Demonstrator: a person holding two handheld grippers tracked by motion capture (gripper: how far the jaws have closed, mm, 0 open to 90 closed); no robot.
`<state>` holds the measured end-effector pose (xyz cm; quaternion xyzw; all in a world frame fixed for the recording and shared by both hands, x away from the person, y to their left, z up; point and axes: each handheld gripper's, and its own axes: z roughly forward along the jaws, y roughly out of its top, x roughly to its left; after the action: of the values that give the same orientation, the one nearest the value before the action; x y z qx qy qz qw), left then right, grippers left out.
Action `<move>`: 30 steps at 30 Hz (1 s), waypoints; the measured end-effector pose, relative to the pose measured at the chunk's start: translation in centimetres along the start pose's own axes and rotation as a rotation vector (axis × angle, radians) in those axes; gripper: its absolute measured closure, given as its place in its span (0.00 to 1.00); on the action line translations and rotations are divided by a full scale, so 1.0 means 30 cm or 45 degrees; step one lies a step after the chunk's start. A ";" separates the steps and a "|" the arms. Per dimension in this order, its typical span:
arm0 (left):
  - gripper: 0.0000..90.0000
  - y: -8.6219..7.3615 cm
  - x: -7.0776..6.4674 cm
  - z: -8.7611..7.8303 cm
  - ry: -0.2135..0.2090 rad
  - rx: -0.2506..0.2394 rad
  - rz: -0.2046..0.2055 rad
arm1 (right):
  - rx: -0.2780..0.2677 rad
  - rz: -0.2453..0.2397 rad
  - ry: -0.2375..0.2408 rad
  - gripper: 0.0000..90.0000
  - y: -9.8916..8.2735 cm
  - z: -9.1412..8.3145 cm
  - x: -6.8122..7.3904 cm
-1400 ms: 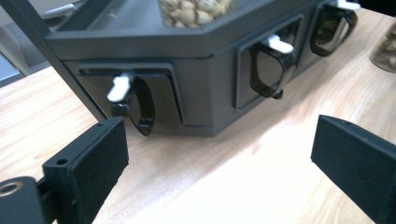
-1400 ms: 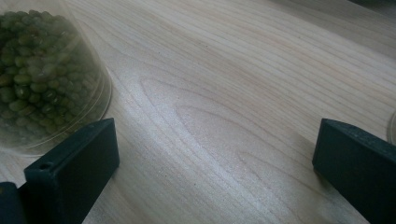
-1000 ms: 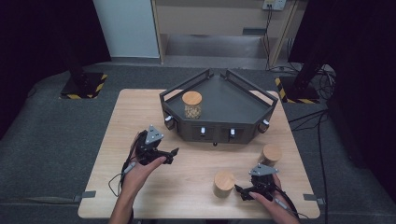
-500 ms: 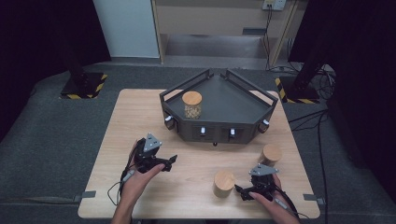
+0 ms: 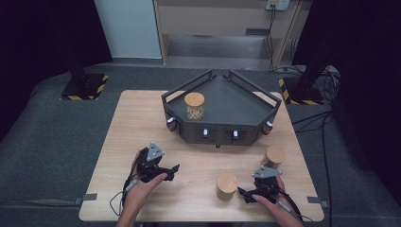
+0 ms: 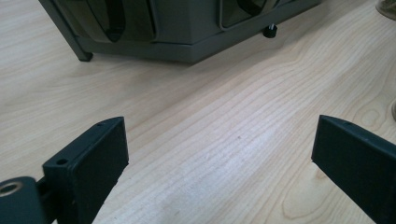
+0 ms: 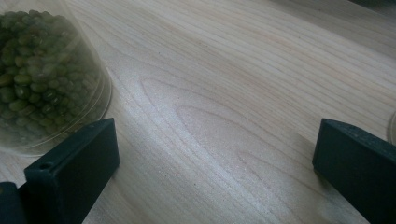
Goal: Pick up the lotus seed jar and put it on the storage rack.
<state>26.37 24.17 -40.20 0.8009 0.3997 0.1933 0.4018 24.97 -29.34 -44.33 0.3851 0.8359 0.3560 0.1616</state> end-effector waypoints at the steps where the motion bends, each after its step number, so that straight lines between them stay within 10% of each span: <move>1: 0.03 -0.004 -0.003 0.001 0.001 0.002 -0.003 | 0.000 0.000 0.000 0.01 0.000 0.000 0.000; 30: 0.03 -0.121 -0.042 0.059 0.091 0.157 -0.055 | 0.001 0.000 -0.002 0.01 0.000 0.000 0.001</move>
<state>24.96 23.59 -44.15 0.8079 0.4420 0.1882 0.3413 24.94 -29.31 -44.32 0.3855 0.8359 0.3556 0.1622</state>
